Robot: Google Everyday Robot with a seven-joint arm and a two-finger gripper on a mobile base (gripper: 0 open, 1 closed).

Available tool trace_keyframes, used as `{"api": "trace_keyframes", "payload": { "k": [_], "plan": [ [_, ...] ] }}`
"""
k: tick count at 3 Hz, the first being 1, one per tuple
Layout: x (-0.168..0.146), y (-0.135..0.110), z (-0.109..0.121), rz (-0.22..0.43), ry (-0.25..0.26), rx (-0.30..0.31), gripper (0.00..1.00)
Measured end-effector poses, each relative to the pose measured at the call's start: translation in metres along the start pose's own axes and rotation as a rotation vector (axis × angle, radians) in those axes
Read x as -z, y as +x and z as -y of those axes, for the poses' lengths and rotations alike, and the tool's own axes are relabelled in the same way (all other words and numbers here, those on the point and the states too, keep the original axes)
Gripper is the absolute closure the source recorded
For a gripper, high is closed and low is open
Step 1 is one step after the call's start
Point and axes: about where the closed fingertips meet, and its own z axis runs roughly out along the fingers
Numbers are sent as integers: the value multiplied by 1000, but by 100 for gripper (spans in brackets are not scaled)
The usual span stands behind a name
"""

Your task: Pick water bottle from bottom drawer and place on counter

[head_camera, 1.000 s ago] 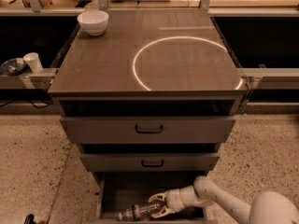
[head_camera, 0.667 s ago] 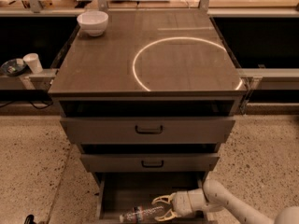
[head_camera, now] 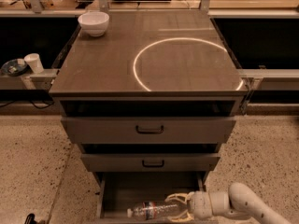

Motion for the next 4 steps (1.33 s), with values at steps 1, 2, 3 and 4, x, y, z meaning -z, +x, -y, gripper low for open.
{"api": "trace_keyframes", "payload": {
  "k": [1,2,3,4],
  "plan": [
    [57,-67,27,-63,60,19,100],
    [112,-122,66,-127,93,29,100],
    [170,-202,146,-208,214,-4,100],
    [191,-250,194,-217,288,-37,100]
  ]
}}
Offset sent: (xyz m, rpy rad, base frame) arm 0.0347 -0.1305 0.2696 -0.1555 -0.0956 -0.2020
